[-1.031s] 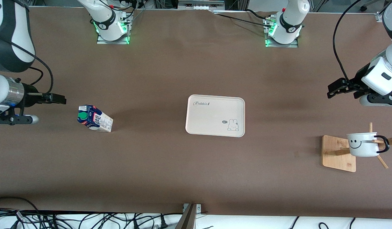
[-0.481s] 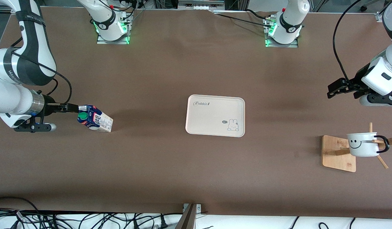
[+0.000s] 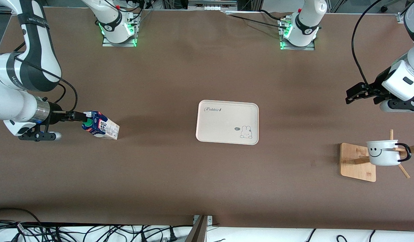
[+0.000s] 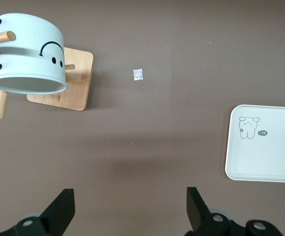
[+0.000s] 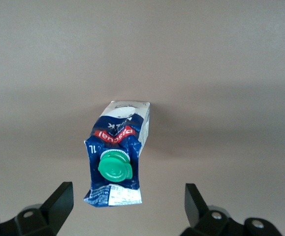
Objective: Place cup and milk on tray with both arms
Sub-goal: 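Reach the right gripper toward the blue milk carton, then close the right gripper around the milk carton's top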
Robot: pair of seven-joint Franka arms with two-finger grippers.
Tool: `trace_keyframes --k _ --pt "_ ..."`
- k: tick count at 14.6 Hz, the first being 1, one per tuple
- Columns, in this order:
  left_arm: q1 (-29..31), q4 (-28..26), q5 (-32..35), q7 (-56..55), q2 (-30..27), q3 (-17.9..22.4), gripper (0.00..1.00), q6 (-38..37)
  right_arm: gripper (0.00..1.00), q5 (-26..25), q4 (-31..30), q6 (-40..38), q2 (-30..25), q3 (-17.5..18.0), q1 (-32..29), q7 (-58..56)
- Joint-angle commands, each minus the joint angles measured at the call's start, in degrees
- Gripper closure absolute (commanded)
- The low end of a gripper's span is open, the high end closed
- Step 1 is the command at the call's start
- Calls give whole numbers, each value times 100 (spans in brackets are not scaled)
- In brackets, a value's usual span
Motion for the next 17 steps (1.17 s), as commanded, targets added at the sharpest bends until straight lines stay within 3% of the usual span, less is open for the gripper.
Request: trace_keyframes --k 1,17 --pt "25 178 -31 -8 80 6 0 -125 0 65 -94 213 -11 7 118 244" --pt "25 204 -22 -8 88 6 0 -116 0 56 -199 345 271 16 188 138"
